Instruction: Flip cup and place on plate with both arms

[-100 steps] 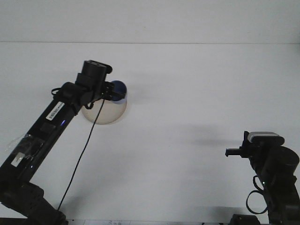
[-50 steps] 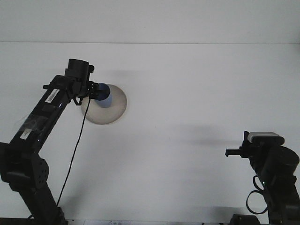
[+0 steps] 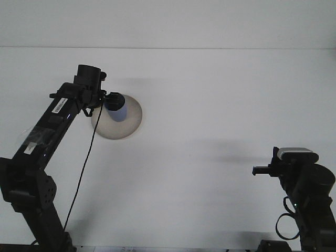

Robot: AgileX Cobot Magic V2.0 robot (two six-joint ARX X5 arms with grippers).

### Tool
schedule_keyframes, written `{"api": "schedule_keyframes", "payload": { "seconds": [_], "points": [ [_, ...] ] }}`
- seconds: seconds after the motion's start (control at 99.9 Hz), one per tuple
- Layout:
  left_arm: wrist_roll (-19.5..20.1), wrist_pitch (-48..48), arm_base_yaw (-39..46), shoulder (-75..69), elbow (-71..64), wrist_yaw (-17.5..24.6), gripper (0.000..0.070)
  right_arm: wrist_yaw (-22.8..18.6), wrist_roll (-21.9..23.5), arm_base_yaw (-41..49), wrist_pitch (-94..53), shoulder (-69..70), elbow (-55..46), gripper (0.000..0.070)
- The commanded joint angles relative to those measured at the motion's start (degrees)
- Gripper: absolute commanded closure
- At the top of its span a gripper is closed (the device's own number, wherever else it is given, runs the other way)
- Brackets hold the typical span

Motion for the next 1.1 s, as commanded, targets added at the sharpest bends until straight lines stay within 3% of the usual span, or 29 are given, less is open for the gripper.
{"api": "schedule_keyframes", "payload": {
  "seconds": [0.0, 0.22, 0.37, 0.75, 0.901, 0.951, 1.071, 1.091],
  "points": [
    [-1.3, 0.1, 0.1, -1.7, 2.3, 0.2, 0.0233, -0.2, 0.5, 0.1, 0.5, 0.3, 0.3, 0.0700],
    [-2.1, -1.7, 0.1, -12.1, 1.4, 0.2, 0.0237, -0.2, 0.4, 0.1, 0.5, 0.3, 0.3, 0.0700],
    [-3.0, 2.7, -0.7, -21.5, -4.9, 0.2, 0.0237, -0.2, 0.4, 0.1, 0.5, 0.3, 0.3, 0.0700],
    [-9.5, 23.1, -2.6, -50.9, -44.7, -0.4, 0.0237, 0.0, 0.4, 0.1, 0.6, 0.3, 0.3, 0.0700],
    [-10.0, 26.5, -2.6, -60.0, -55.6, -0.5, 0.0245, 0.0, 0.4, 0.1, 1.2, 0.3, 0.3, 0.0700],
    [-9.9, 26.6, -2.6, -61.8, -57.5, -0.6, 0.0310, 0.0, 0.4, 0.1, 2.0, 0.3, 0.3, 0.0700],
    [-9.3, 26.4, -2.6, -63.5, -59.4, -2.5, 0.0700, 0.0, 0.4, 0.1, 3.1, 0.3, 0.3, 0.0700],
    [-9.3, 26.4, -2.6, -63.5, -59.4, -2.8, 0.0700, 0.0, 0.4, 0.1, 3.1, 0.3, 0.3, 0.0700]
  ]
}}
